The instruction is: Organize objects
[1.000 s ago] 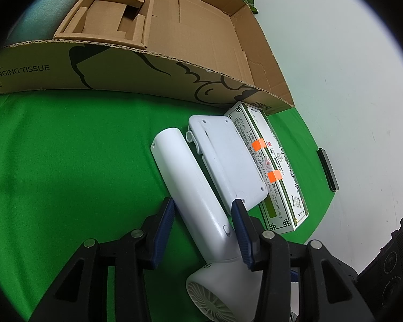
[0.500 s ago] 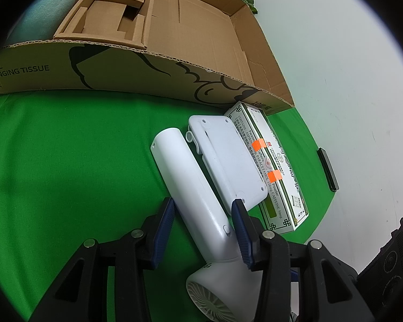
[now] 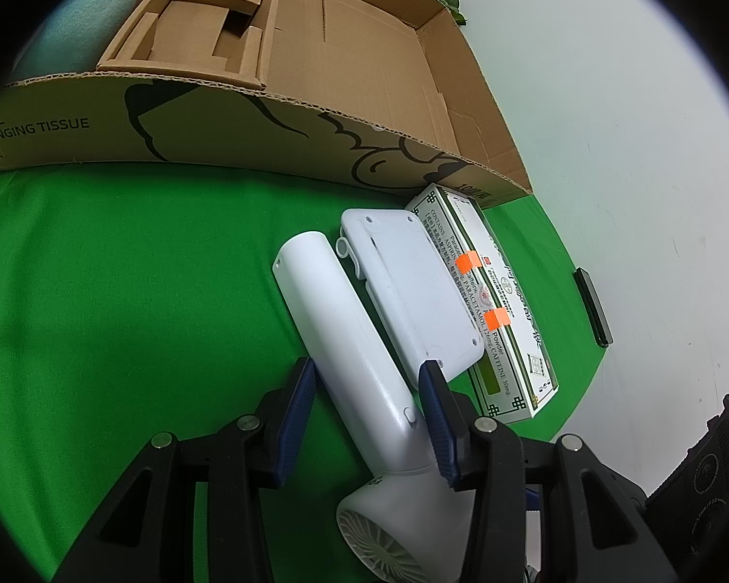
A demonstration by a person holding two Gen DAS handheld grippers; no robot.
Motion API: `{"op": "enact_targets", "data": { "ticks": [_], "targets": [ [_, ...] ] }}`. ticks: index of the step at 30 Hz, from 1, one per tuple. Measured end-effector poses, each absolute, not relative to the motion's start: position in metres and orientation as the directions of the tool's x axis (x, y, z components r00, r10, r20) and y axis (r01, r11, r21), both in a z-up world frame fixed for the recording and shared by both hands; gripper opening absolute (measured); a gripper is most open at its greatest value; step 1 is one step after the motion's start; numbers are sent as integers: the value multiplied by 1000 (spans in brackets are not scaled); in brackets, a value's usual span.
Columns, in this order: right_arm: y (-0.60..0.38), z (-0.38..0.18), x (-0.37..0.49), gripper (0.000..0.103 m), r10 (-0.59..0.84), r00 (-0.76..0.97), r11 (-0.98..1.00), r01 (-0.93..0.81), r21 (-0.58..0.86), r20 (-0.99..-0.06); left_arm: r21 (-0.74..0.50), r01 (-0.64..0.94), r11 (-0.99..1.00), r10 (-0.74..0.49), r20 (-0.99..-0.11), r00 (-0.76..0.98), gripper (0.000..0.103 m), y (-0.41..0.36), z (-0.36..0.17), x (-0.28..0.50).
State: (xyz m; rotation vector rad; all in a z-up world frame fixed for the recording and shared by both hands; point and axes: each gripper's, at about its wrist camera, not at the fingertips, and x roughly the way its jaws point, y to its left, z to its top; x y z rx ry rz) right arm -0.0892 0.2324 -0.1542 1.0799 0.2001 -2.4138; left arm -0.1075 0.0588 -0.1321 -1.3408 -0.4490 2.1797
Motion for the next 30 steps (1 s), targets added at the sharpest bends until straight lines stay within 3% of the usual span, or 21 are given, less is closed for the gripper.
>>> {"op": "enact_targets", "data": {
  "ticks": [16, 30],
  "targets": [
    [228, -150, -71, 59, -368, -586, -878, 475, 62, -722, -495, -289, -820, 573, -726, -381, 42, 68, -119, -102],
    [233, -93, -66, 59, -390, -659, -887, 457, 69, -643, -386, -377, -842, 535, -690, -488, 42, 84, -43, -108]
  ]
}}
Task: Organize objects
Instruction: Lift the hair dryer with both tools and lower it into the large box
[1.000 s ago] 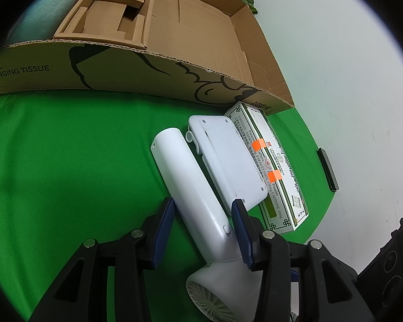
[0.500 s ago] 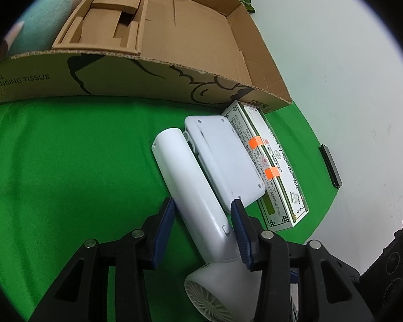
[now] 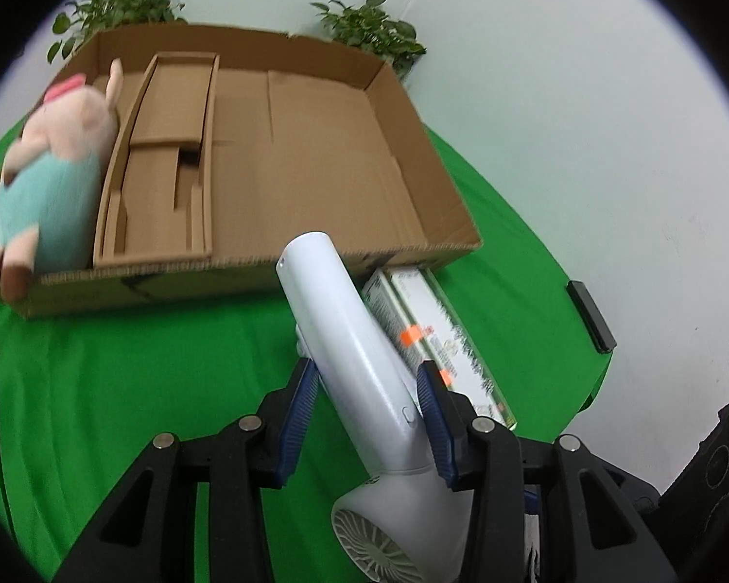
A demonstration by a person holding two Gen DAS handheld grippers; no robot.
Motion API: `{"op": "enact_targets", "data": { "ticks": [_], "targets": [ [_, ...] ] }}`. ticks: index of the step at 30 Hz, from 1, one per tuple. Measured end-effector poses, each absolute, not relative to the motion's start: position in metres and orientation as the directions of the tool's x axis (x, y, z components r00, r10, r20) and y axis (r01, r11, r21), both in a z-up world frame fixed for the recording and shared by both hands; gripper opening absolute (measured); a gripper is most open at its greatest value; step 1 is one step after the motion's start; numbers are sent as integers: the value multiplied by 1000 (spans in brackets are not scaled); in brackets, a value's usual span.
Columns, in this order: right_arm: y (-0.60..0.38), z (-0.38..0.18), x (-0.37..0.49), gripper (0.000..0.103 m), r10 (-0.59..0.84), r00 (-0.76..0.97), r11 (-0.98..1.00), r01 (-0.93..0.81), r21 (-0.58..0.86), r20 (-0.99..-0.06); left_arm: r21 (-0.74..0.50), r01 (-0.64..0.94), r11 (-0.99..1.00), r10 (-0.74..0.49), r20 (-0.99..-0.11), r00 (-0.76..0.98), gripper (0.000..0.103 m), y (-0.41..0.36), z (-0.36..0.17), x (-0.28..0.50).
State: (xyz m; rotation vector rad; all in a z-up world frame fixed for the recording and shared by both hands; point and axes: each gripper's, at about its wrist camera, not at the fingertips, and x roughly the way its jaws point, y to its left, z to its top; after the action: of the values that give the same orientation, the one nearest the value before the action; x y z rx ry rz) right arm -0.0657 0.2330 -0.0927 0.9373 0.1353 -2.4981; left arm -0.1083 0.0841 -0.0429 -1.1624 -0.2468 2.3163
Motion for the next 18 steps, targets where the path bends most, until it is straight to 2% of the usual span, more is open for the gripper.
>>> {"op": "enact_targets", "data": {
  "ticks": [11, 18],
  "targets": [
    [240, -36, -112, 59, -380, -725, -900, 432, 49, -574, -355, -425, -833, 547, -644, -535, 41, 93, 14, -157],
    [234, -7, -148, 59, -384, -738, -903, 426, 57, -555, -335, -440, -833, 545, -631, -552, 41, 90, 30, -198]
  ]
}}
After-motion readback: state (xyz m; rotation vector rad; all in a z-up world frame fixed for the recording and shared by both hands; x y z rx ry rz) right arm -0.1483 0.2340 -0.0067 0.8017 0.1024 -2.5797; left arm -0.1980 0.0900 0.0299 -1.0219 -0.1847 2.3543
